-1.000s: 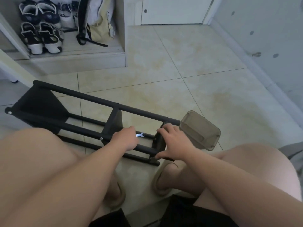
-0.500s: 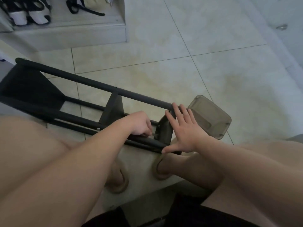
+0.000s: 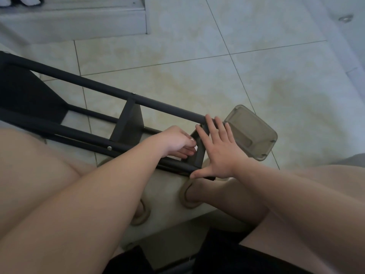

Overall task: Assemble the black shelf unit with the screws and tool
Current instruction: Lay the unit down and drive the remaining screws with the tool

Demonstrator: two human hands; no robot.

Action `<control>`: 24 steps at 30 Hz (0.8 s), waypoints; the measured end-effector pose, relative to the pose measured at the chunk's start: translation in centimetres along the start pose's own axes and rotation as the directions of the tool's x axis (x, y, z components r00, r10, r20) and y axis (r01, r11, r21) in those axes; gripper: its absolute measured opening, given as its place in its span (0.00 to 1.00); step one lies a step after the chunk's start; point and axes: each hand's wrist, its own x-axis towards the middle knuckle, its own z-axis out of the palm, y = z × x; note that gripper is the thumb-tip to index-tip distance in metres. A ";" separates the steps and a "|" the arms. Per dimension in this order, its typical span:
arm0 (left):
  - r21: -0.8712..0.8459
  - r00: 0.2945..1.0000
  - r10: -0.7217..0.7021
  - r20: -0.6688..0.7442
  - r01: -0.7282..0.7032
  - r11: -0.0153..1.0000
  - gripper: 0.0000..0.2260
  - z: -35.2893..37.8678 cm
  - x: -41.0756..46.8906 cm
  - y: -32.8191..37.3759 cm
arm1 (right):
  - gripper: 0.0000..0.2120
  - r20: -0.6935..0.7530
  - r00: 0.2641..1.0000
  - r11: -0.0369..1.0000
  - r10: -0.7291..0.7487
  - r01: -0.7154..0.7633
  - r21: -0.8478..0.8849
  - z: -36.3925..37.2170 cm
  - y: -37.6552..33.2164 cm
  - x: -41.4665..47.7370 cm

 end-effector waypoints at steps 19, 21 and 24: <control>0.160 0.996 0.087 0.005 -0.086 0.983 0.03 0.2 -0.1 -0.2 | 0.68 -0.013 1.000 0.999 0.014 -0.014 0.032 0.2 -0.4 0.0; 0.123 0.998 0.066 0.001 -0.066 0.990 0.04 0.1 -0.1 -0.2 | 0.68 -0.010 1.000 0.999 0.015 -0.015 0.032 0.2 -0.4 0.0; 0.077 1.000 0.022 0.009 -0.023 0.997 0.04 0.1 -0.1 -0.3 | 0.69 -0.008 1.000 0.999 0.017 -0.017 0.030 0.2 -0.4 -0.1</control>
